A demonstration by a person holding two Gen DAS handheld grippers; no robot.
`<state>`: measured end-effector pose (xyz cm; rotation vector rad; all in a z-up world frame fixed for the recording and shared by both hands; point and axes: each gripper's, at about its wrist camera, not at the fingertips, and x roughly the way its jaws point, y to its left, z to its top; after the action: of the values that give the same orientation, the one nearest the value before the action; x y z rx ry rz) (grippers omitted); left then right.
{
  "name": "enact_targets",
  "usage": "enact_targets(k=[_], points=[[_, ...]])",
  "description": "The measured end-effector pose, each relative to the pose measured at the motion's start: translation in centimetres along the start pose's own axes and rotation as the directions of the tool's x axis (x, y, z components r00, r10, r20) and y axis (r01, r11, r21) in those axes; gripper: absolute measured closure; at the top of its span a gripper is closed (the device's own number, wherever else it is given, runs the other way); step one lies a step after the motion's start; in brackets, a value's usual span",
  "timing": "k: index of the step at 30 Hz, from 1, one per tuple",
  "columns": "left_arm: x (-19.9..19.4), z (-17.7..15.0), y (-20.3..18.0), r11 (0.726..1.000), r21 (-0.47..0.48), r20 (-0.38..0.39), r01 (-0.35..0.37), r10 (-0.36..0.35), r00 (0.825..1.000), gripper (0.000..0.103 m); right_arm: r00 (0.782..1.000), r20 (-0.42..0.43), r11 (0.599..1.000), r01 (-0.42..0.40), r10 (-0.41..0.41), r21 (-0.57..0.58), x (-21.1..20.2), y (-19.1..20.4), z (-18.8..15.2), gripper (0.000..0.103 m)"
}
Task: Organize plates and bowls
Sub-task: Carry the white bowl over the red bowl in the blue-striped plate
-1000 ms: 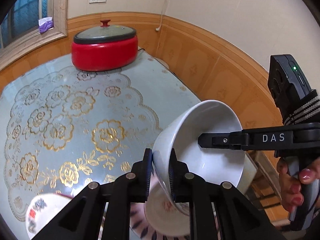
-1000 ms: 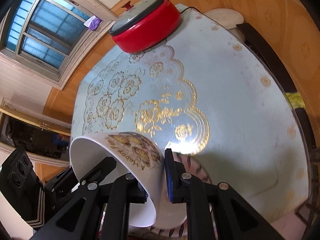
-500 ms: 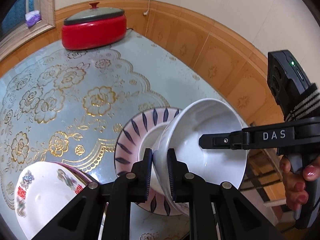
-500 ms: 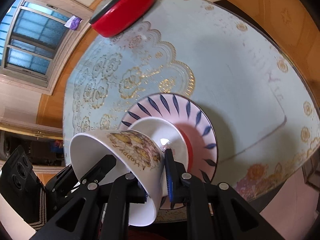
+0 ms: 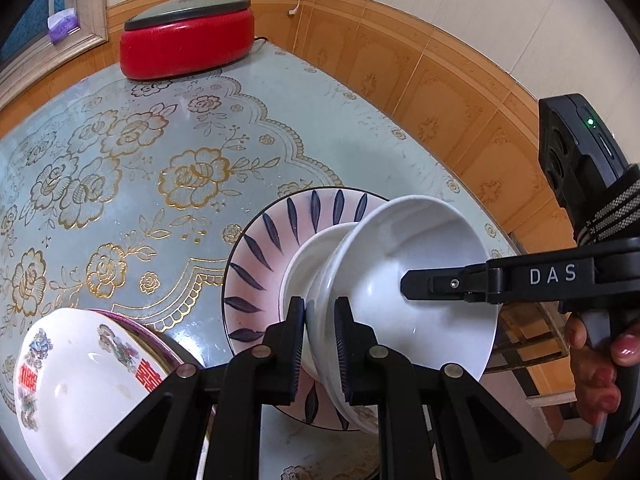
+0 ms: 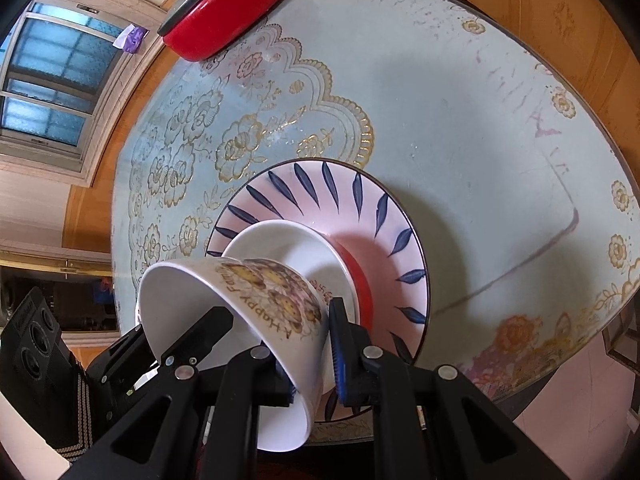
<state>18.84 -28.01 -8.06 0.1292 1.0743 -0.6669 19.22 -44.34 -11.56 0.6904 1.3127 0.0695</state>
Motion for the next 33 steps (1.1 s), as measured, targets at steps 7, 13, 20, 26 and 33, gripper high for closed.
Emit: enact_targets(k=[7,13,20,26,33], points=[[0.09,0.11,-0.09,1.0,-0.005,0.002,-0.011,0.011,1.0,0.088,1.0,-0.009,1.0,0.0,0.0,-0.002,-0.07,-0.02,-0.03,0.09],[0.08,0.08,-0.19,1.0,-0.002,0.006,-0.021,0.021,1.0,0.088,1.0,-0.017,1.0,0.002,-0.002,-0.001,-0.06,-0.02,0.09,0.09],[0.02,0.03,-0.21,1.0,-0.007,0.011,-0.029,0.029,1.0,0.088,1.0,-0.029,1.0,0.005,-0.005,-0.004,0.19,0.13,0.24,0.09],[0.16,-0.03,0.13,1.0,-0.019,0.005,-0.023,0.023,1.0,0.088,0.999,-0.044,1.0,0.016,-0.017,-0.018,0.58,0.59,0.44,0.088],[0.38,-0.05,0.31,1.0,-0.028,-0.001,-0.01,0.01,1.0,0.088,0.998,-0.057,0.999,0.023,-0.024,-0.024,0.9,0.66,0.55,0.088]])
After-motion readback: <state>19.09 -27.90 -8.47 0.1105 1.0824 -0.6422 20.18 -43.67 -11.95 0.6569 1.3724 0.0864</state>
